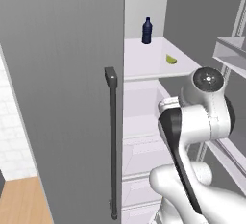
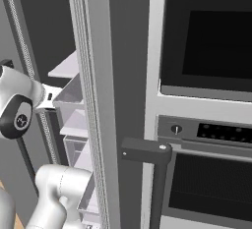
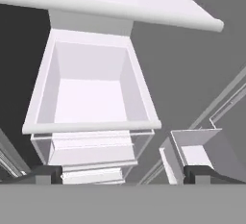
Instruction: Grab a lemon wedge from the fridge and one ice cube from the ice bowl, and put them in the glass of lemonade.
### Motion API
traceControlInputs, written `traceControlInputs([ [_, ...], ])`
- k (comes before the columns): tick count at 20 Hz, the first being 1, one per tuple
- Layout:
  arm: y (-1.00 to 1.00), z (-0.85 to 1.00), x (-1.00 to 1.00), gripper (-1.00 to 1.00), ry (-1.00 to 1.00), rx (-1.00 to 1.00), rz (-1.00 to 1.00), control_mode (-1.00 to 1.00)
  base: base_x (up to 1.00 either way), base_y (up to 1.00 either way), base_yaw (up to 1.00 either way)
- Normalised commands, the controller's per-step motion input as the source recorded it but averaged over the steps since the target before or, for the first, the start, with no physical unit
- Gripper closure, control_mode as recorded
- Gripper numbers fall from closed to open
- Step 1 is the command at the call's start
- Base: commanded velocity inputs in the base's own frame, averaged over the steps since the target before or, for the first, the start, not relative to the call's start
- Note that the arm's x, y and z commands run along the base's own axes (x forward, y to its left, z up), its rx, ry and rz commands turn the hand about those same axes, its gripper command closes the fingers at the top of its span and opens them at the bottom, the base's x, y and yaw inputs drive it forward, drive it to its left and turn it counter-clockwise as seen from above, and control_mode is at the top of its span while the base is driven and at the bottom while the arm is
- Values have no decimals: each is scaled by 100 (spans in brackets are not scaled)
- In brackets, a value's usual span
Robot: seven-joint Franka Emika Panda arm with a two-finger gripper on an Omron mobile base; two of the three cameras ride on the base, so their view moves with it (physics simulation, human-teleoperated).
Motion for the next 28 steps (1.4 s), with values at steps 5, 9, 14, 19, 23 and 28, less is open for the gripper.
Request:
traceControlInputs([
  [5, -17, 28, 12, -100, 0, -9, 1, -100, 0, 0, 0],
  [9, -4, 36, 18, -100, 0, -1, 1, -100, 0, 0, 0],
  [14, 0, 37, 24, -100, 0, 0, 7, -100, 0, 0, 0],
  [19, 0, 16, 37, -100, 0, 0, 4, -100, 0, 0, 0],
  [23, 0, 18, 36, -100, 2, 0, 0, -100, 0, 0, 0],
  [28, -1, 21, 35, -100, 2, 0, 0, -100, 0, 0, 0],
])
